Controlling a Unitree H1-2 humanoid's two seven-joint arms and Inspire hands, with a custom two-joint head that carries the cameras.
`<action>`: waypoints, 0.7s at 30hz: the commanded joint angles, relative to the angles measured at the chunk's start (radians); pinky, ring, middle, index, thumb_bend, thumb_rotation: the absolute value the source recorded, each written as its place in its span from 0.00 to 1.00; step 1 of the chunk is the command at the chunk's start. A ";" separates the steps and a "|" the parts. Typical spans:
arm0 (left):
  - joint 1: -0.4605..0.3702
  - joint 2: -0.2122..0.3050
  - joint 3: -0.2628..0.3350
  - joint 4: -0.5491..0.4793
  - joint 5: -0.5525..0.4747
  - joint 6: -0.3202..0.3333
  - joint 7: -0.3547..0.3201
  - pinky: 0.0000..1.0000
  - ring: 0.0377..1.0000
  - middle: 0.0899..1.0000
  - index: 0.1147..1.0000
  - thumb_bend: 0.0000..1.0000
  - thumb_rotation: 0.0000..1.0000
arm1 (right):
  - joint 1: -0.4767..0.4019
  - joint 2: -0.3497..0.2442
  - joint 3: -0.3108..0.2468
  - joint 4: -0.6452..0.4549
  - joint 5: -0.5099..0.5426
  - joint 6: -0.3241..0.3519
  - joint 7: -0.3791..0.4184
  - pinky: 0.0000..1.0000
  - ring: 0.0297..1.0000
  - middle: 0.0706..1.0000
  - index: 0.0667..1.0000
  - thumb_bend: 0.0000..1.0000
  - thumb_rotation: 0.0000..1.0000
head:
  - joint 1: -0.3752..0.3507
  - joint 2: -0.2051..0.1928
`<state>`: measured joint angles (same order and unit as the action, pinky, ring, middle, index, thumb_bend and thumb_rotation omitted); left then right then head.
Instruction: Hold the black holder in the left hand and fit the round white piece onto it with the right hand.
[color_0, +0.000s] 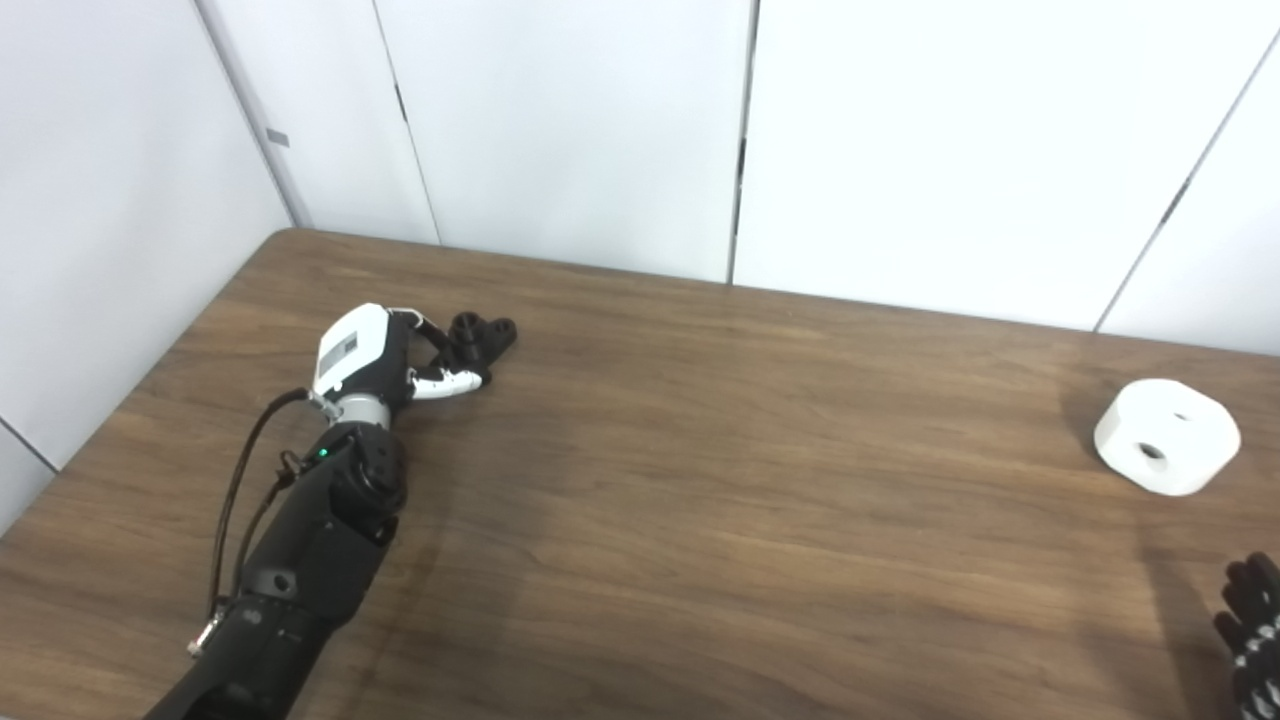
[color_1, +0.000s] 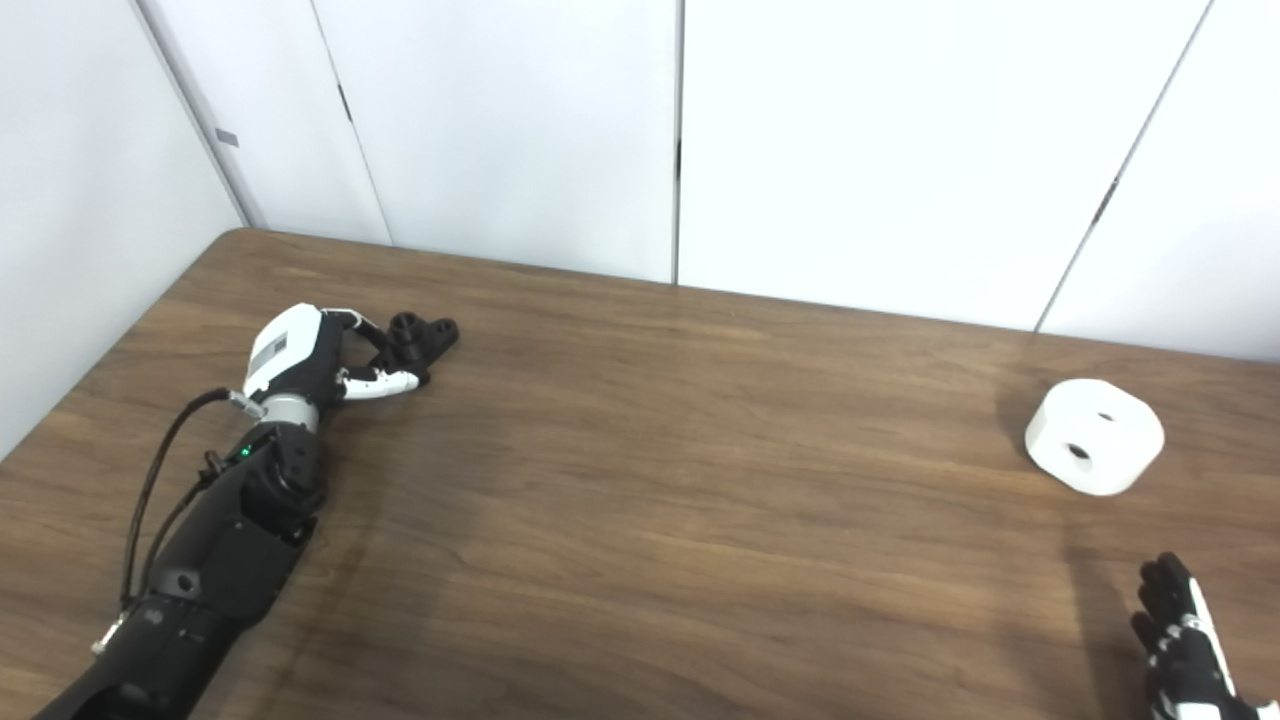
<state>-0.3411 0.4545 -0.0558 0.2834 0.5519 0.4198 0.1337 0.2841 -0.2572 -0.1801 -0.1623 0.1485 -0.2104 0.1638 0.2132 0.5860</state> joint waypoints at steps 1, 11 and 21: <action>-0.021 0.030 0.015 -0.020 0.009 -0.005 0.011 1.00 0.93 0.83 0.44 0.60 0.09 | 0.032 0.023 0.018 0.028 0.012 -0.012 0.004 1.00 1.00 0.98 1.00 0.59 1.00 | 0.000 0.001; -0.018 0.016 0.024 -0.004 0.003 -0.043 0.056 0.99 0.90 0.78 0.42 0.52 0.05 | 0.026 0.021 0.017 0.038 0.014 -0.020 0.005 1.00 0.99 0.98 1.00 0.60 1.00 | -0.003 0.003; 0.008 -0.009 0.045 -0.068 -0.042 -0.058 0.025 0.90 0.91 0.77 0.42 0.52 0.04 | 0.024 0.020 0.019 0.038 0.012 -0.017 0.007 1.00 0.99 0.97 1.00 0.61 1.00 | -0.016 0.009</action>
<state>-0.3147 0.4341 -0.0190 0.2616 0.5114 0.3825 0.1549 0.2836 -0.2582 -0.1801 -0.1616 0.1500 -0.2147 0.1646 0.2010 0.5921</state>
